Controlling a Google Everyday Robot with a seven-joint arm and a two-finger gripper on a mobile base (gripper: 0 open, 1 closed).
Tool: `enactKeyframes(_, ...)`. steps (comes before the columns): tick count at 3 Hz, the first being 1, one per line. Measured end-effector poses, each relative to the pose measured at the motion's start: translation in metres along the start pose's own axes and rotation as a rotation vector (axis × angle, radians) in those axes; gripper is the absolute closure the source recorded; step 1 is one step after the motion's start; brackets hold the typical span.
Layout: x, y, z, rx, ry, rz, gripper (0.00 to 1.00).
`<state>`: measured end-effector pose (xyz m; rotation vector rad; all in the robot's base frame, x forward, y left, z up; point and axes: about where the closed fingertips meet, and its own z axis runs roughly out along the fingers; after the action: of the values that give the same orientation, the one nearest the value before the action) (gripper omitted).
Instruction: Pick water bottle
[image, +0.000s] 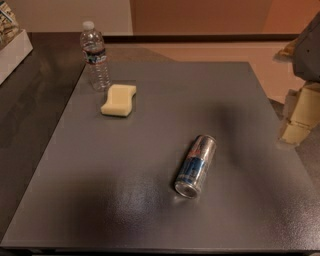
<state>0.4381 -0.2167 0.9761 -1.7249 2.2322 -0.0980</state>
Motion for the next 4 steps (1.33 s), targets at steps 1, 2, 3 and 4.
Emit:
enactKeyframes(1, 0.000, 0.000, 0.000, 0.000, 0.000, 0.000, 0.00)
enactKeyframes(2, -0.016, -0.007, 0.009, 0.024, -0.024, 0.048, 0.00)
enactKeyframes(3, -0.042, -0.028, 0.034, 0.069, -0.086, 0.148, 0.00)
enactKeyframes(4, -0.068, -0.058, 0.057, 0.108, -0.182, 0.242, 0.00)
